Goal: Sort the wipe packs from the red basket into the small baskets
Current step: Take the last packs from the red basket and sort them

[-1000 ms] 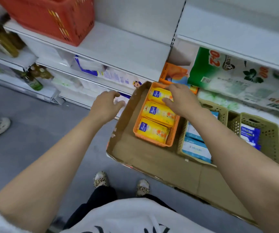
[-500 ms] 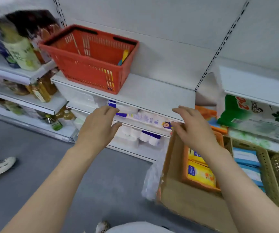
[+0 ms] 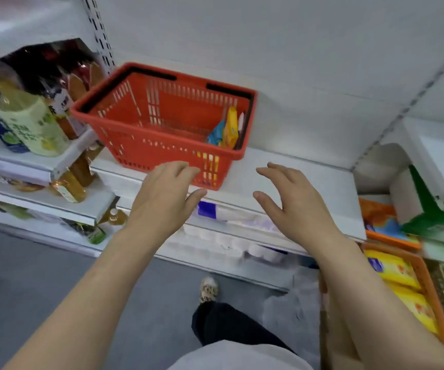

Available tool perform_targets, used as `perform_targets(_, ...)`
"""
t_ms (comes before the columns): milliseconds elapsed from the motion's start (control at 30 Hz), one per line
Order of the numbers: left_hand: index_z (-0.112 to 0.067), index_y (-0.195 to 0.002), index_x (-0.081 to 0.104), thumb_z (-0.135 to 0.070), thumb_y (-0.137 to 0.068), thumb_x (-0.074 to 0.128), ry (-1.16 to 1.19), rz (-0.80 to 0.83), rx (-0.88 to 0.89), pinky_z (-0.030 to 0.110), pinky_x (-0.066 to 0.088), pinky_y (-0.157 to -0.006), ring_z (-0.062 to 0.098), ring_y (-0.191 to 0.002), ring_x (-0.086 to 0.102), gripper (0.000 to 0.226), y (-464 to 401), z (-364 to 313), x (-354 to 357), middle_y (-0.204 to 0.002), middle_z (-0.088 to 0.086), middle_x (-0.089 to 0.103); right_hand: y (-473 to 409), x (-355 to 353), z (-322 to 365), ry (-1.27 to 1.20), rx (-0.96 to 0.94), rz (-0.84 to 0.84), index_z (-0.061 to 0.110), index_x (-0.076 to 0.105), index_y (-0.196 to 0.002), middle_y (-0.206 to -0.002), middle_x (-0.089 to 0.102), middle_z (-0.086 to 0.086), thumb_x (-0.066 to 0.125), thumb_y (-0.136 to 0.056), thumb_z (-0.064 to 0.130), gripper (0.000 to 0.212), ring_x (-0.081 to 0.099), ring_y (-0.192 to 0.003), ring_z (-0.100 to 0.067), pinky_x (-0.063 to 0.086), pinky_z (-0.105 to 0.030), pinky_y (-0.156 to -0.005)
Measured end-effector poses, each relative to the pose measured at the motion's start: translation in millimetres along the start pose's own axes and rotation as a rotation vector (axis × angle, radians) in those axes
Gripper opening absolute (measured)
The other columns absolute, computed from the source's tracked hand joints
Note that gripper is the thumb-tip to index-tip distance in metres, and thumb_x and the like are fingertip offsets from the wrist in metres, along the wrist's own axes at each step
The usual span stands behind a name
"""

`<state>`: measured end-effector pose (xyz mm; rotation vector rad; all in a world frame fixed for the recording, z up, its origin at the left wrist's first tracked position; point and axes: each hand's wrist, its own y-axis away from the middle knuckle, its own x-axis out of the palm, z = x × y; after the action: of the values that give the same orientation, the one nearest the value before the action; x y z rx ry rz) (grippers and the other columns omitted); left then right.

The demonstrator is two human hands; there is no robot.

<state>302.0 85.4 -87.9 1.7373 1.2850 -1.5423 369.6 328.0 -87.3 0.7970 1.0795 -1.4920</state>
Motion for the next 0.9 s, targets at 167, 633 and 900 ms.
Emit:
perform_targets(167, -0.012, -0.128, 0.061, -0.038, -0.092, 0.062, -0.043, -0.013, -0.035, 0.045, 0.041, -0.102, 0.034, -0.121, 0.051, 0.045, -92, 48, -15, -0.130, 0.011, 0.058, -111, 6, 0, -0.014, -0.027, 0.000, 0.025, 0.052, -0.140, -0.144, 0.050, 0.001, 0.059, -0.094, 0.039, 0.048, 0.041, -0.133, -0.019, 0.038, -0.031, -0.102)
perform_targets(633, -0.021, -0.140, 0.047, -0.048, -0.094, 0.054, -0.009, 0.226, 0.092, 0.037, 0.036, -0.105, 0.023, -0.127, 0.046, 0.053, -262, 155, 31, -0.137, 0.001, 0.053, -291, 60, 12, 0.082, 0.130, 0.155, 0.019, 0.050, -0.139, -0.141, 0.053, -0.005, 0.062, -0.092, 0.040, 0.053, 0.048, -0.129, -0.027, 0.042, -0.038, -0.105)
perform_targets(900, -0.023, -0.143, 0.041, -0.056, -0.093, 0.052, 0.003, 0.570, 0.251, 0.043, 0.043, -0.103, 0.025, -0.128, 0.046, 0.061, -316, 183, 71, -0.139, 0.003, 0.051, -336, 127, 20, 0.457, 0.384, 0.365, 0.008, 0.058, -0.116, -0.118, 0.064, -0.015, 0.056, -0.092, 0.036, 0.037, 0.048, -0.116, -0.036, 0.038, -0.042, -0.100)
